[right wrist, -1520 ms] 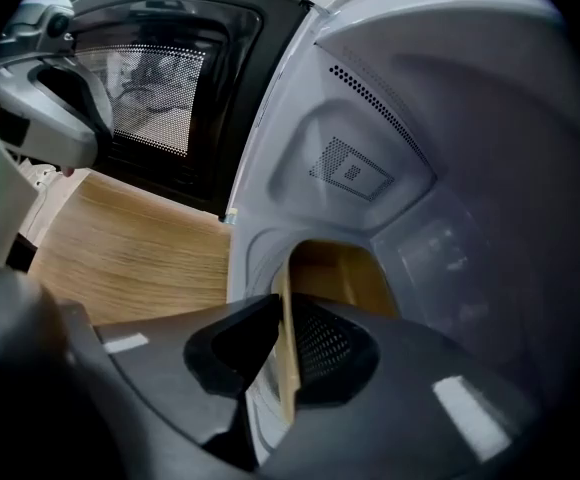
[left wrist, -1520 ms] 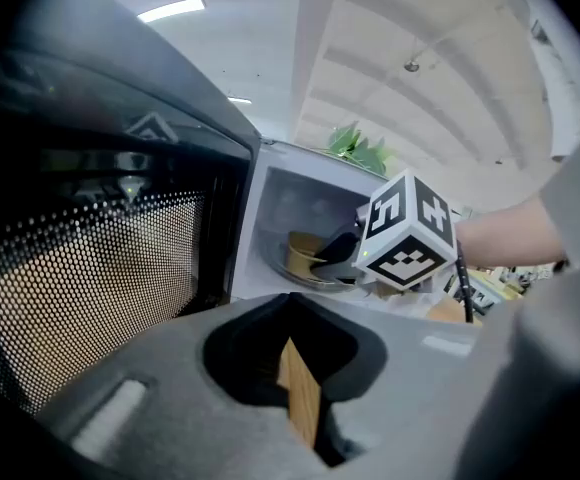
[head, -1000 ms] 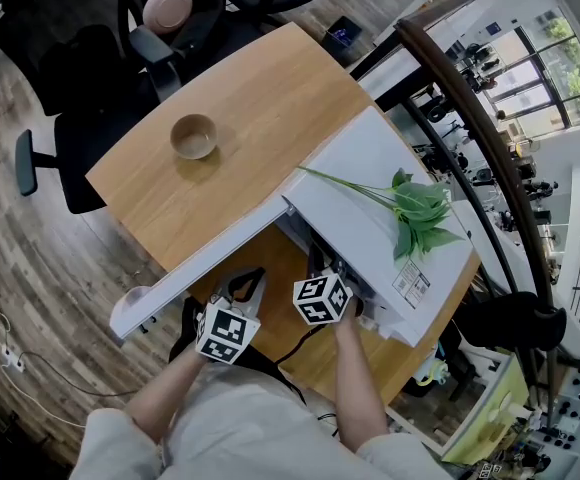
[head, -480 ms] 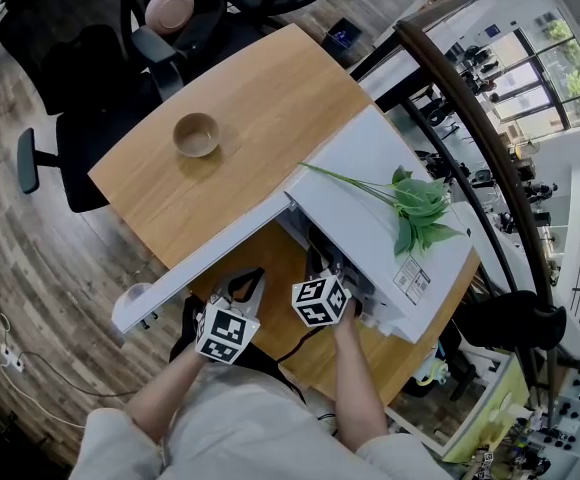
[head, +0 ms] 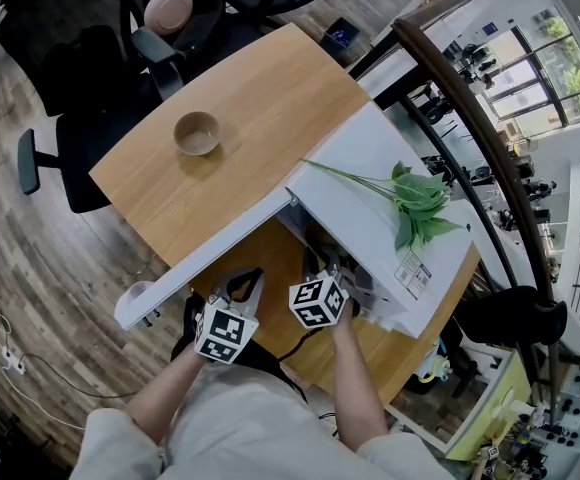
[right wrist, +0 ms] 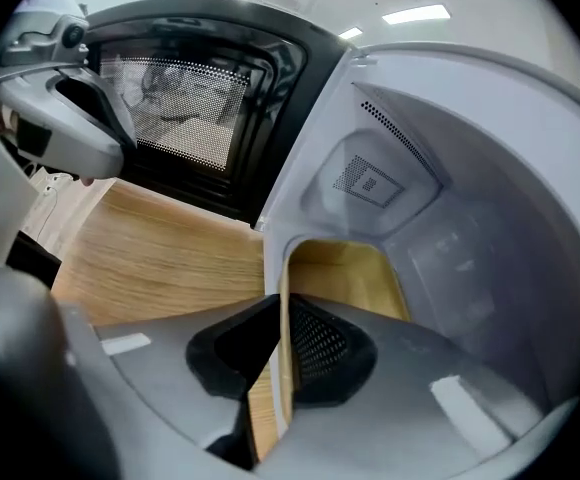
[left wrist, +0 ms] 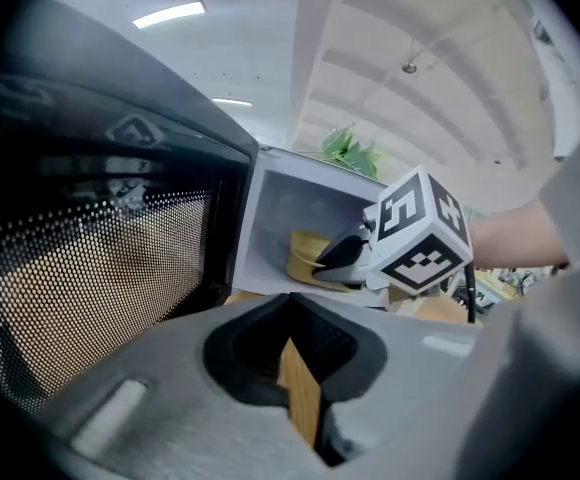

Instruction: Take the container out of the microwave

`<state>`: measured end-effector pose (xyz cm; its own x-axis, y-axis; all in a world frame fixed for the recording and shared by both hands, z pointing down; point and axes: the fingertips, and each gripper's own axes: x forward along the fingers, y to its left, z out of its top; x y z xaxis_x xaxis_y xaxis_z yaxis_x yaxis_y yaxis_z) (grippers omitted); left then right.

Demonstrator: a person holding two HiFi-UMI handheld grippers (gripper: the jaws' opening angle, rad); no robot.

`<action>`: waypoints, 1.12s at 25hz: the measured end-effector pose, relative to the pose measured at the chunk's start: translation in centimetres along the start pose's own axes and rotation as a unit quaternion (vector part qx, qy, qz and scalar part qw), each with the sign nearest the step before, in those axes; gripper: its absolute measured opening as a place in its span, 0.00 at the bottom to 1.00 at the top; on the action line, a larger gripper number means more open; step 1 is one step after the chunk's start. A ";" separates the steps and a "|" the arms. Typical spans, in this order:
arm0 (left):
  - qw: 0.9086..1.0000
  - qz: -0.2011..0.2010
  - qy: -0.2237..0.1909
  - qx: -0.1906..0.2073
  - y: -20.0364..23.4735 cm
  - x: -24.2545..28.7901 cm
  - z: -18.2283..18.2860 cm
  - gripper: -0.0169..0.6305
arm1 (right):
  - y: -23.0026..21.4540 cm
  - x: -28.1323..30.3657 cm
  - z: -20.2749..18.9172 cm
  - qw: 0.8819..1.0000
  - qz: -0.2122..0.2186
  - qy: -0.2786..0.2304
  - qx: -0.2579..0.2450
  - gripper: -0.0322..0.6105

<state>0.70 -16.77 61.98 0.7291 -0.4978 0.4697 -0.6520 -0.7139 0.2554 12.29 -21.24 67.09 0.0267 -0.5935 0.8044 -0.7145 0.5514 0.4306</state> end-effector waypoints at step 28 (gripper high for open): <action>0.999 -0.025 0.011 0.019 0.6 0.3 0.3 0.03 | 3.9 -2.4 2.0 0.999 0.023 -0.029 0.012 0.11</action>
<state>0.57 -17.48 62.01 0.7555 -0.4511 0.4752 -0.6065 -0.7558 0.2468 8.03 -18.82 66.01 -0.0455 -0.6012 0.7978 -0.7312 0.5642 0.3834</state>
